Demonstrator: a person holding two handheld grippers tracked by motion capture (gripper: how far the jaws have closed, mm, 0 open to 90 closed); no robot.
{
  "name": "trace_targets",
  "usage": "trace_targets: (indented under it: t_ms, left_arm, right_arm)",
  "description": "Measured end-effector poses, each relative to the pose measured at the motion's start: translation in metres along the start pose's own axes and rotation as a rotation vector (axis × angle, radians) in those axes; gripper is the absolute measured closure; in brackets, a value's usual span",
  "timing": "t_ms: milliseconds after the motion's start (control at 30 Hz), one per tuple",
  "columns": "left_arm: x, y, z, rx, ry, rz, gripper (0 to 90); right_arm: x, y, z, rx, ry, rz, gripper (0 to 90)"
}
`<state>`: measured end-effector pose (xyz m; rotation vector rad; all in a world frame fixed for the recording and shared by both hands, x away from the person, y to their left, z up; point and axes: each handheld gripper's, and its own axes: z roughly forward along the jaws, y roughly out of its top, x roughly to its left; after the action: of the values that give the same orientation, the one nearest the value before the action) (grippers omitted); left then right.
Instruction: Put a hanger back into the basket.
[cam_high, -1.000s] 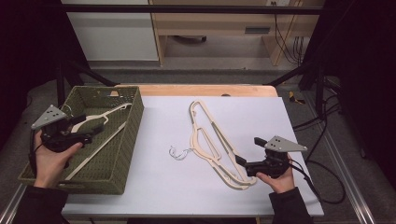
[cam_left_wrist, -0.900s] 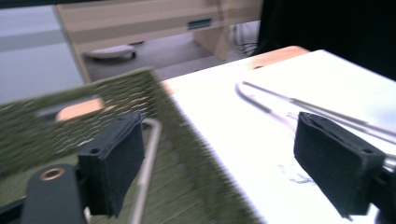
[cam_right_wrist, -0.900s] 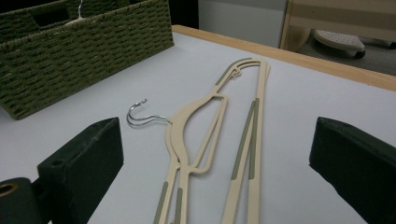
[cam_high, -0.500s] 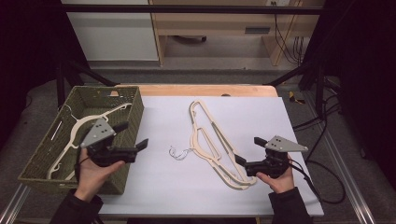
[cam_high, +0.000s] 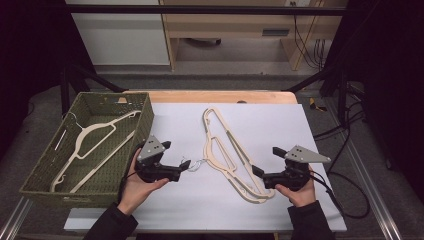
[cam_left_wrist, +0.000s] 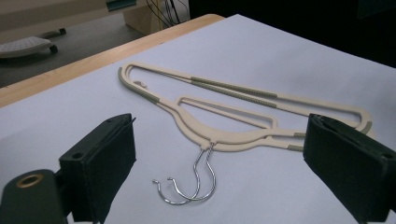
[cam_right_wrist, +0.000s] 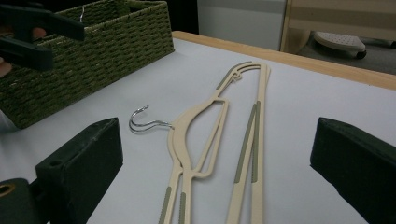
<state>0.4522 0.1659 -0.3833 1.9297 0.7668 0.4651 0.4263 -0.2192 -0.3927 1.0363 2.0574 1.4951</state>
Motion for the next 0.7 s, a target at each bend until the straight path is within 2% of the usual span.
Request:
trace_targets:
  t_ms: [100, 300, 367, 467, 533, 700]
  left_arm:
    - [-0.002, -0.001, 0.014, 0.008, -0.008, 0.004, 10.3]
    - [-0.003, -0.005, 0.041, 0.058, -0.022, -0.002, 13.2]
    - [-0.003, -0.007, 0.049, 0.072, -0.024, 0.002, 14.1]
    - [-0.002, -0.009, 0.060, 0.091, -0.024, 0.017, 16.1]
    - [0.000, -0.011, 0.067, 0.103, -0.036, 0.008, 17.8]
    - [0.003, -0.015, 0.083, 0.145, -0.034, 0.017, 23.6]
  right_arm:
    - [0.000, 0.000, 0.000, -0.001, 0.005, -0.006, 3.3]
    - [0.000, -0.001, 0.001, -0.006, -0.004, -0.006, 3.5]
    - [0.000, -0.001, 0.002, -0.002, -0.003, -0.020, 3.6]
    - [0.000, -0.002, 0.002, 0.008, -0.010, -0.026, 3.8]
    - [0.001, -0.002, 0.003, 0.013, -0.010, -0.025, 4.0]
    - [0.002, -0.003, 0.004, 0.017, -0.003, -0.026, 4.2]
